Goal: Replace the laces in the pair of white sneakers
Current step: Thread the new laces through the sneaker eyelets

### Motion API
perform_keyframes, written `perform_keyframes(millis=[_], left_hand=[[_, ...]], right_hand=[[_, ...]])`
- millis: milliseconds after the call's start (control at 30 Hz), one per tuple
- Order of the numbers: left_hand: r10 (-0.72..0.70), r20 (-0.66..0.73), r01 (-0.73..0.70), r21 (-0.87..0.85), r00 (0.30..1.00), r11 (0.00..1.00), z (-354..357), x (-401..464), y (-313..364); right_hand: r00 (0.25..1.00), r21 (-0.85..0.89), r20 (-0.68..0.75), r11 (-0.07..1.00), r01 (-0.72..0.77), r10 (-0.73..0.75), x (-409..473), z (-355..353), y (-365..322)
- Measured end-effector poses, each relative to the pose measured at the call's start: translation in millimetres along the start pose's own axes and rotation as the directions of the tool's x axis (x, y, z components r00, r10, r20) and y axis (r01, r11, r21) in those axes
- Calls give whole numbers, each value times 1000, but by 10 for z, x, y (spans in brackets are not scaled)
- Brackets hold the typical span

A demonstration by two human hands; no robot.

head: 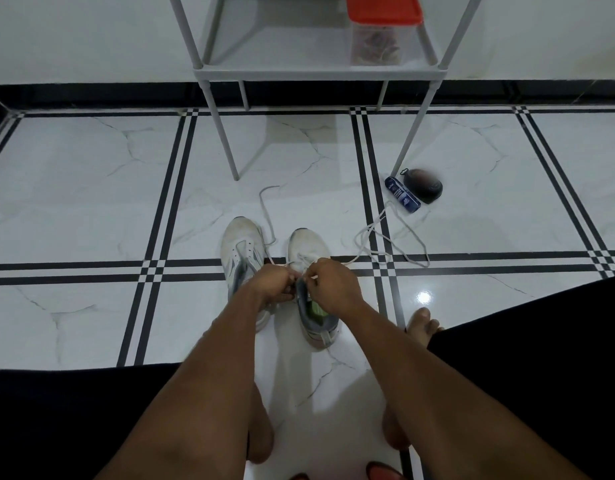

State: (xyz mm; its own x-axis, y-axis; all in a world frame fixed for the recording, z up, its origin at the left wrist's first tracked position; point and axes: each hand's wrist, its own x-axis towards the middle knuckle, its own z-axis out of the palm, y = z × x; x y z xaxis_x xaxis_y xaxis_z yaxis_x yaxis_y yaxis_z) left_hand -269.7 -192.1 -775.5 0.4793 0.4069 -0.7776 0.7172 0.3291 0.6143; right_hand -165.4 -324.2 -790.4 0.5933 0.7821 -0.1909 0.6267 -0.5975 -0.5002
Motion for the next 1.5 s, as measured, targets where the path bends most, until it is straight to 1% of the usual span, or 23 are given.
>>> perform_keyframes(millis=[200, 300, 400, 467, 533, 567, 600, 667, 733, 833, 900, 967, 1000, 1033, 1067, 1133, 1167, 1233, 1300, 1367, 1400, 1467, 1500], left_hand=[[89, -71, -81, 107, 993, 991, 54, 32, -21], [128, -143, -80, 299, 982, 951, 49, 76, -2], [163, -251, -50, 403, 954, 914, 83, -63, 273], [152, -292, -138, 68, 944, 988, 27, -140, 549], [47, -215, -140, -440, 975, 887, -110, -153, 733], [25, -194, -129, -546, 981, 828, -174, -134, 767], [21, -218, -129, -498, 976, 857, -212, -117, 794], [130, -278, -123, 45, 952, 991, -212, -64, 754], [242, -156, -123, 538, 958, 834, -105, -11, 575], [275, -82, -135, 718, 958, 683, 78, 61, 282], [280, -166, -151, 539, 945, 828, 76, 95, 286], [194, -251, -194, 26, 948, 981, -44, 106, 387], [72, -272, -154, -294, 960, 943, -113, 90, 436], [-8, -267, -117, -449, 964, 886, -179, 123, 454], [-18, -268, -93, -396, 963, 914, -210, 141, 481], [83, -275, -52, 116, 958, 992, -209, 138, 437], [166, -233, -80, 338, 958, 938, -157, 146, 383], [201, -105, -118, 523, 974, 844, -6, 170, 236], [249, -90, -147, 599, 964, 787, 128, 126, 148], [251, -126, -198, 333, 960, 922, 120, 85, 186], [195, -142, -193, 26, 971, 981, 66, 62, 268], [50, -97, -96, -563, 994, 821, -82, -19, 478], [29, -98, -84, -621, 995, 779, -164, -23, 570]], right_hand=[[996, -32, -84, 999, 2, -4, -108, 71, 27], [983, 11, -151, 995, -104, 104, -317, 180, 58], [974, -32, -98, 977, -209, 205, -522, 291, 92], [960, -46, -49, 960, -278, 276, -589, 337, 107], [947, -5, -34, 947, -320, 320, -580, 350, 96], [947, 6, -41, 947, -320, 320, -572, 349, 87], [950, 3, -49, 951, -309, 309, -548, 348, 73], [960, -25, -40, 961, -277, 276, -505, 325, 45], [964, -37, -37, 964, -263, 262, -480, 309, 28], [951, 45, -70, 953, -299, 302, -517, 305, 28], [941, 117, -73, 940, -321, 330, -532, 319, 35], [935, 151, -60, 929, -338, 350, -519, 312, 38], [934, 156, -46, 926, -344, 354, -504, 296, 36], [934, 153, -26, 925, -348, 355, -486, 281, 38], [935, 150, -6, 925, -349, 354, -474, 264, 34], [936, 156, 4, 924, -348, 352, -472, 251, 29], [937, 160, -2, 925, -346, 351, -478, 254, 26], [942, 146, 3, 932, -333, 336, -495, 253, 18], [952, 113, 17, 945, -306, 307, -499, 234, 28], [957, 86, 23, 953, -290, 289, -486, 210, 46], [959, 71, 27, 956, -285, 283, -478, 198, 49], [958, 57, 35, 957, -285, 283, -471, 186, 56], [957, 61, 37, 955, -289, 287, -467, 180, 56]])
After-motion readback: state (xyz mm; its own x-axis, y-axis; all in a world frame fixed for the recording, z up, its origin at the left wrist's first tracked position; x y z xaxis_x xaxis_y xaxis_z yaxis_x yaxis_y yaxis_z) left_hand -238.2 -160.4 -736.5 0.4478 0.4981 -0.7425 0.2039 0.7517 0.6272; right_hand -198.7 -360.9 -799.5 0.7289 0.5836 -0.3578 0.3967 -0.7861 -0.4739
